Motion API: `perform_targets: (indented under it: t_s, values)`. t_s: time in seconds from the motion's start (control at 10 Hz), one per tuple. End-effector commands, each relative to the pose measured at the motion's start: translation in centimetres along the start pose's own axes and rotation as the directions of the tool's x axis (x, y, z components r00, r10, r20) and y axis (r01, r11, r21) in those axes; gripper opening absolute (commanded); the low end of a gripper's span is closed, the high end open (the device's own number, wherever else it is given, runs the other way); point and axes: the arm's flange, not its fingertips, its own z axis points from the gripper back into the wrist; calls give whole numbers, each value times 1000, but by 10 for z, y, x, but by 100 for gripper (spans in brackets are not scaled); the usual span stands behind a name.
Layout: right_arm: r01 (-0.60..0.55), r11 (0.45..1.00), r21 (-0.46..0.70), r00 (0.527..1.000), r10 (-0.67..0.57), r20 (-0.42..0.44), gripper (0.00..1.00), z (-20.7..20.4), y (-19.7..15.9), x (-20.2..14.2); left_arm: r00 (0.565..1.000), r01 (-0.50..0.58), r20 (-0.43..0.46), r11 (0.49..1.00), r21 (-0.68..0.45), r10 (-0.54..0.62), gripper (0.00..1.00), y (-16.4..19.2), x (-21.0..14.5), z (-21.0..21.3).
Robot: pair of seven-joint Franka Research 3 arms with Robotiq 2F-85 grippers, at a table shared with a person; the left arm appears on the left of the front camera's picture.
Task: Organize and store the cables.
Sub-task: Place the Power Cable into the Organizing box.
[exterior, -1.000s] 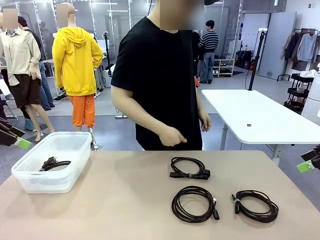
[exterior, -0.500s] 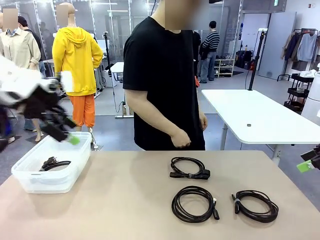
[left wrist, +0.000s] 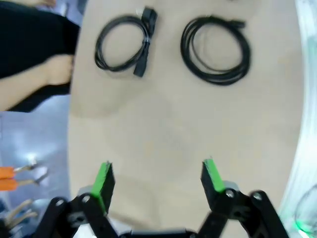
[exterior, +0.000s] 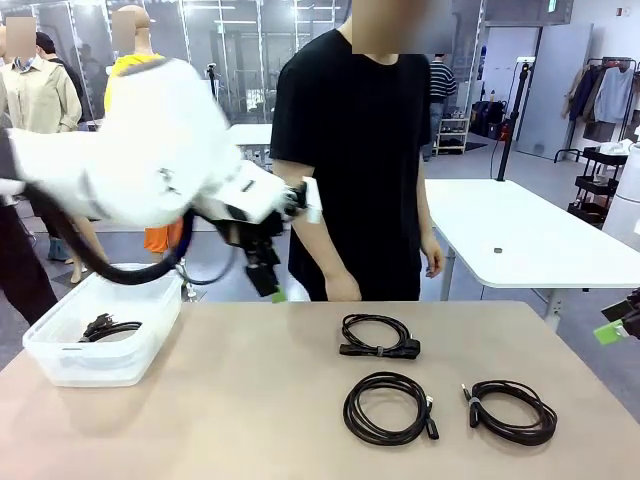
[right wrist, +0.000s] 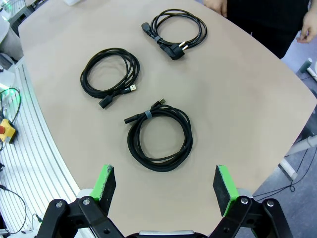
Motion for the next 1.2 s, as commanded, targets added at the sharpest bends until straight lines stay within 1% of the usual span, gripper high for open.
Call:
perform_targets:
  t_s: [0.0,0.1,0.3,0.5,0.6,0.7,0.8,0.9,1.0,1.1]
  values:
    - [17,1000,7,1000,-18,10,100,0,0,1,995,22,-98,999,-25,-25,89,25,57,-29]
    - [17,1000,7,1000,-18,10,100,0,0,1,996,3,-88,998,-61,-9,89,31,84,-55]
    - [17,1000,7,1000,-18,10,100,0,0,1,990,2,-143,996,-91,-15,89,29,114,-98]
    - [17,1000,7,1000,-18,10,100,0,0,1,990,30,-133,991,-130,-47,89,41,141,-135]
    - [17,1000,7,1000,-18,10,100,0,0,1,992,27,-117,985,-172,-47,89,49,148,-153]
    - [17,1000,7,1000,-18,10,100,0,0,1,991,50,-108,977,-205,-74,89,54,152,-169]
    - [17,1000,7,1000,-18,10,100,0,0,1,994,45,-82,966,-253,-68,89,57,154,-182]
    - [17,1000,7,1000,-18,10,100,0,0,1,989,72,-109,968,-239,-101,89,60,153,-197]
    - [17,1000,7,1000,-18,10,100,0,0,1,988,73,-111,966,-246,-103,89,61,151,-209]
    - [17,1000,7,1000,-18,10,100,0,0,1,991,75,-90,964,-257,-101,89,62,148,-223]
